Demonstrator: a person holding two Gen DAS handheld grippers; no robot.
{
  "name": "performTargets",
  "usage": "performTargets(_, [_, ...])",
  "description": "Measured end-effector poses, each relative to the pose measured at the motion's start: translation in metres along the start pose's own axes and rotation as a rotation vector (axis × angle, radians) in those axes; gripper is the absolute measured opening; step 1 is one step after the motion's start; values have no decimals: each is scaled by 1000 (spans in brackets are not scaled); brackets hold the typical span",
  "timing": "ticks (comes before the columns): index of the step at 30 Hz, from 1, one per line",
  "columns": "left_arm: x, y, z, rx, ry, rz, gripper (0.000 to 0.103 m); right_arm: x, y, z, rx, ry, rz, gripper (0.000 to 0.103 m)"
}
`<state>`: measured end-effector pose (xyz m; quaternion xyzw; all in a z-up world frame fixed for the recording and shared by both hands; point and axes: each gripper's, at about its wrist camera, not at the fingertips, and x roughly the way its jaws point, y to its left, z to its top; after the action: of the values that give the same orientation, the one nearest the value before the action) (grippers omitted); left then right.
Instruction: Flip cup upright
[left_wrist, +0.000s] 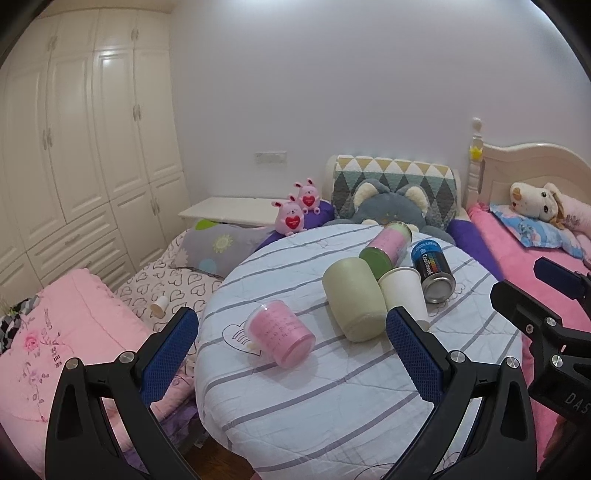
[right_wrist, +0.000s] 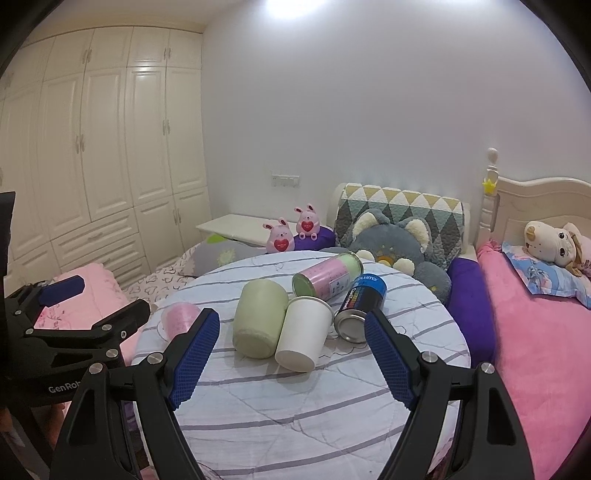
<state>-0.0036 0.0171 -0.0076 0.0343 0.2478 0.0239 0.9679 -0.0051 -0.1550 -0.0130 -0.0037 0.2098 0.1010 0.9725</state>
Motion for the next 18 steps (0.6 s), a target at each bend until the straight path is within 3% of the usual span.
performTargets(18, [2, -4, -1, 5, 5, 0, 103, 1, -3, 0, 0, 6, 8, 82])
